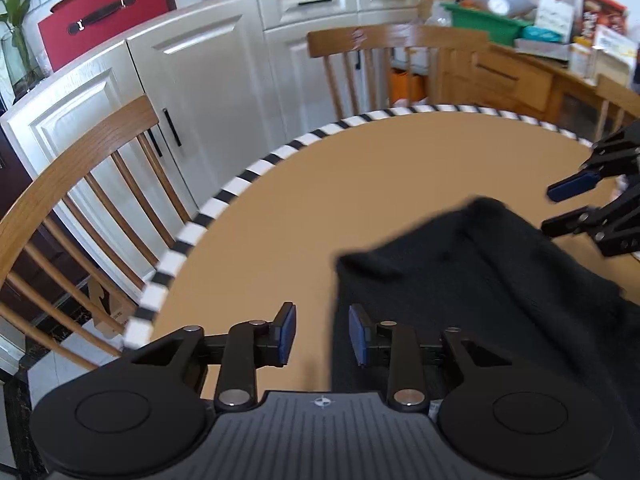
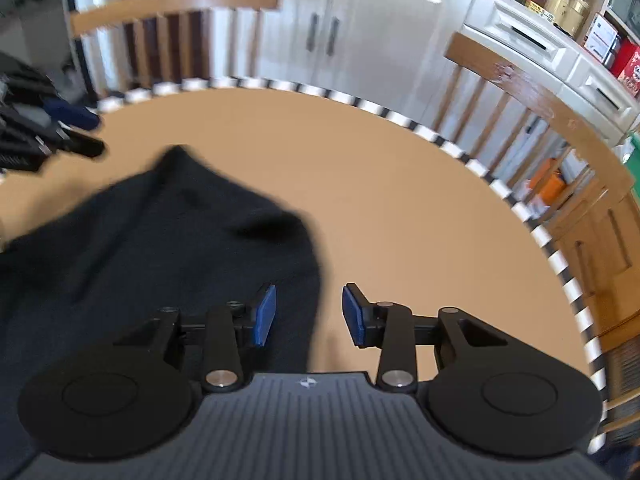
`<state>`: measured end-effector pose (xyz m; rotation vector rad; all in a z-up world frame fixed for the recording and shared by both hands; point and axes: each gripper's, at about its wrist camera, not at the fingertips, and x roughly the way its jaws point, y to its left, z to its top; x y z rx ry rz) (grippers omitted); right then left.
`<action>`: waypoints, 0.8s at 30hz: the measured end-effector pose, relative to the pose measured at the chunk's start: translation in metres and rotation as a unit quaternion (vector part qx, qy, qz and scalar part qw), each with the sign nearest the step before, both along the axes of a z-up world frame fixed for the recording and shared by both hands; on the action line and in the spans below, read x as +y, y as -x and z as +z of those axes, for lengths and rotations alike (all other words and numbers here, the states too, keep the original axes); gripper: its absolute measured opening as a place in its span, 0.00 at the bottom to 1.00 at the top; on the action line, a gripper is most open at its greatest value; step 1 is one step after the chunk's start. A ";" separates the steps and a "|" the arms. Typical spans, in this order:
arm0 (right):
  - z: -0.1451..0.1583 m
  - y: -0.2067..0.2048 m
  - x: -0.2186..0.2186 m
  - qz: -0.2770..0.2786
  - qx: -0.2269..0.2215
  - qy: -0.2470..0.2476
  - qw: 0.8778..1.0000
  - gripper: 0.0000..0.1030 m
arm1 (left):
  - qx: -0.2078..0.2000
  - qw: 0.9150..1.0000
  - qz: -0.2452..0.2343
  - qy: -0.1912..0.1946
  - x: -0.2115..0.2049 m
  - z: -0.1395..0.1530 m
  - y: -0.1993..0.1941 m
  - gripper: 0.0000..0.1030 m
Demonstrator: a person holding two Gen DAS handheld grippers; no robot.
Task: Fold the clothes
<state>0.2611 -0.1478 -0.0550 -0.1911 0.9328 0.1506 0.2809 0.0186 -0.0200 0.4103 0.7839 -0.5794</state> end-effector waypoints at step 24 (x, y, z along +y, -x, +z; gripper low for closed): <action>-0.008 0.018 0.005 -0.013 0.008 0.048 0.999 0.04 | -0.014 0.999 0.039 -0.027 0.013 -0.044 0.043 0.04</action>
